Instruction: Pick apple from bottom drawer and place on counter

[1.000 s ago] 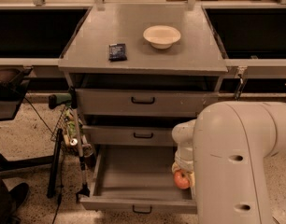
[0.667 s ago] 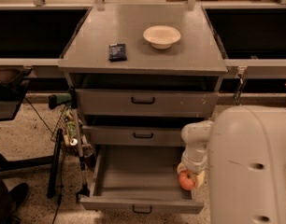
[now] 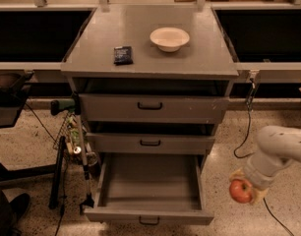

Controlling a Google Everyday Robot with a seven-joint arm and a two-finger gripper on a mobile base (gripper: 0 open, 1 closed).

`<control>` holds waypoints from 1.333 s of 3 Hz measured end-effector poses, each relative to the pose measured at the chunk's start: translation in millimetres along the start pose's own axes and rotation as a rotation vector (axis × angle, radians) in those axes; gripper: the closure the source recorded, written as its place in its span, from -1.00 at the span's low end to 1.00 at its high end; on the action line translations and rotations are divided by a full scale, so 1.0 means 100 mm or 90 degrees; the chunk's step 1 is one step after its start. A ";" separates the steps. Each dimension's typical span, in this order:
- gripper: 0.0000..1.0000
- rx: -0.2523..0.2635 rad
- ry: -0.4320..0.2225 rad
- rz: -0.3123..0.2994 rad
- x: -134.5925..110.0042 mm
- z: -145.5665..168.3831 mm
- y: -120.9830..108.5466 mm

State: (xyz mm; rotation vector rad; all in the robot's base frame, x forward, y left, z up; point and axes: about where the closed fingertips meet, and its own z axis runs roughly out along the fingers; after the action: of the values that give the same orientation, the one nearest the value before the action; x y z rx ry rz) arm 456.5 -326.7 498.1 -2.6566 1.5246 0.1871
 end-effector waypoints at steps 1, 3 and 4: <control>1.00 0.053 0.031 0.040 0.21 -0.93 0.29; 1.00 0.220 0.034 0.022 0.03 -2.68 0.03; 1.00 0.295 0.018 0.013 -0.11 -3.40 -0.22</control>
Offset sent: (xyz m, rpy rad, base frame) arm 0.0220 -0.0566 0.3080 0.1426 -0.3808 -0.1181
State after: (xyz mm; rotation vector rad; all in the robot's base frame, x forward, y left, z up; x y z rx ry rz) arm 493.2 -348.3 836.0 -2.2863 1.3965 -0.1829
